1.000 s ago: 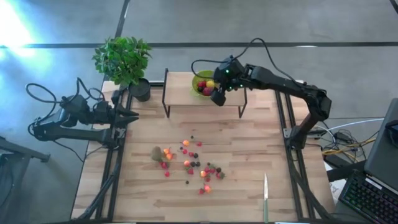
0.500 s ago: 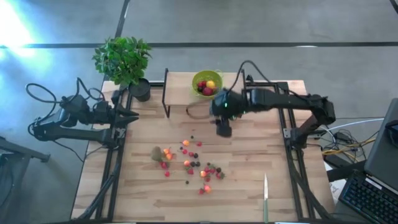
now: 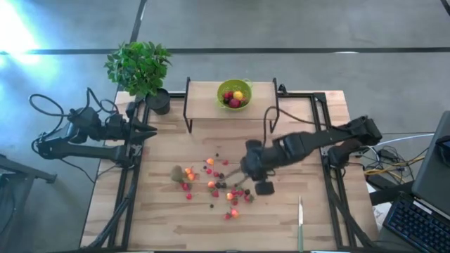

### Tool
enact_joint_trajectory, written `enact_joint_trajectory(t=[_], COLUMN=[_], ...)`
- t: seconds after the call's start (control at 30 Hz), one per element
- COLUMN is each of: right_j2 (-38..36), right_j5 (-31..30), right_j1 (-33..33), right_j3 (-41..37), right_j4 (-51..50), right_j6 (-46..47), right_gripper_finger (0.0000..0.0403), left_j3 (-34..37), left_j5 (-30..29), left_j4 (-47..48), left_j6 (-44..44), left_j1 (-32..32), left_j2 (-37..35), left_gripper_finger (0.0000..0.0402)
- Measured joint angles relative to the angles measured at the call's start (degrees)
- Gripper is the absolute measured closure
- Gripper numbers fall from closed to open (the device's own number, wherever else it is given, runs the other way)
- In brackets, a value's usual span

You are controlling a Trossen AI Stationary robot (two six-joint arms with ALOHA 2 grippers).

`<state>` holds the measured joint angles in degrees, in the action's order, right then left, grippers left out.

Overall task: Pick & Place Fruit
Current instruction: Put the red strawberry into the green strainer bowl on the shelf

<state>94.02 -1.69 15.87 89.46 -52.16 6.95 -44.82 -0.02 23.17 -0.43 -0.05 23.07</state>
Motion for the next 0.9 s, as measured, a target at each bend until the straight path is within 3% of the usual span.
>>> enact_joint_trajectory(t=[0.4,0.9], right_j2=[0.00,0.02], right_j5=[0.02,0.05], right_j1=[10.24,11.62], right_j3=[-10.15,-28.02], right_j4=[13.06,33.46], right_j6=[-0.02,-2.49], right_gripper_finger=[0.0336,0.0238], left_j3=[0.01,0.00], left_j5=[0.00,-0.02], left_j4=[-0.01,-0.01], left_j6=[0.00,0.00], left_j1=[0.00,0.07], left_j2=[0.00,0.00], left_gripper_finger=[0.0339,0.0339])
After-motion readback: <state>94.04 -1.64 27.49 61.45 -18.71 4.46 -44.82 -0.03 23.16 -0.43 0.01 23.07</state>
